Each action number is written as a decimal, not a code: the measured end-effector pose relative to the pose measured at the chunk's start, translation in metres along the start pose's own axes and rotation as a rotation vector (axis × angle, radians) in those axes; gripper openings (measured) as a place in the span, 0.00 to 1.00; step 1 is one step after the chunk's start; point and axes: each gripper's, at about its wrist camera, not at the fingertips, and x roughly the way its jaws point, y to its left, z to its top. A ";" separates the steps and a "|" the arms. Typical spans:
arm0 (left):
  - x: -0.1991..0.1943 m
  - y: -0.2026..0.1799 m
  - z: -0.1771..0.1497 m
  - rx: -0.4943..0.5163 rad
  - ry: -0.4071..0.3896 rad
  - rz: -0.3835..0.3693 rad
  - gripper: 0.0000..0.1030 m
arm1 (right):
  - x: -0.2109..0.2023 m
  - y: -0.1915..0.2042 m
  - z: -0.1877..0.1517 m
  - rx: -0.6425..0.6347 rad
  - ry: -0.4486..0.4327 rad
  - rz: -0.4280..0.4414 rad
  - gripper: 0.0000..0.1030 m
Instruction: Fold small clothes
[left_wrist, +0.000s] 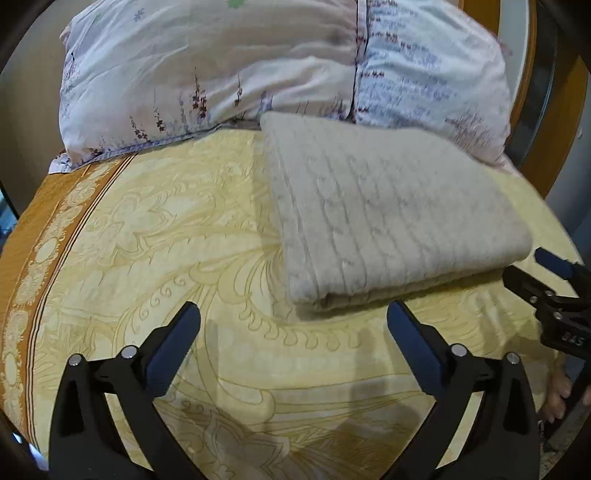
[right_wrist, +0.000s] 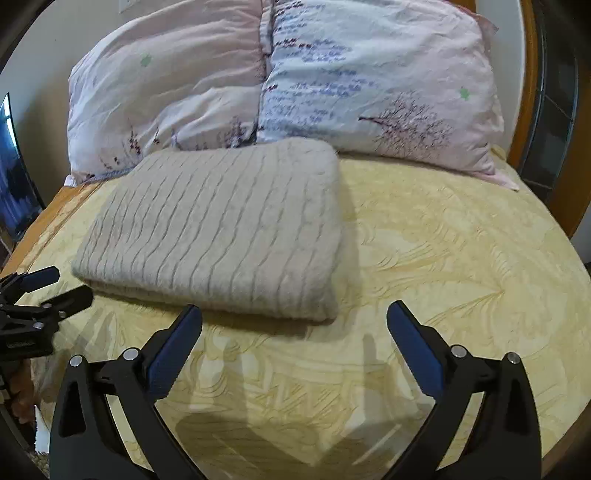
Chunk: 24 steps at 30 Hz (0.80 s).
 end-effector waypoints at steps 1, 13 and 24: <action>0.001 -0.002 -0.001 0.006 0.006 0.007 0.98 | 0.001 0.001 -0.001 0.003 0.007 0.007 0.99; 0.013 -0.009 -0.004 0.023 0.067 0.037 0.98 | 0.017 0.011 -0.007 -0.005 0.121 -0.034 0.99; 0.012 -0.009 -0.005 0.027 0.057 0.034 0.98 | 0.020 0.010 -0.008 -0.009 0.140 -0.047 0.99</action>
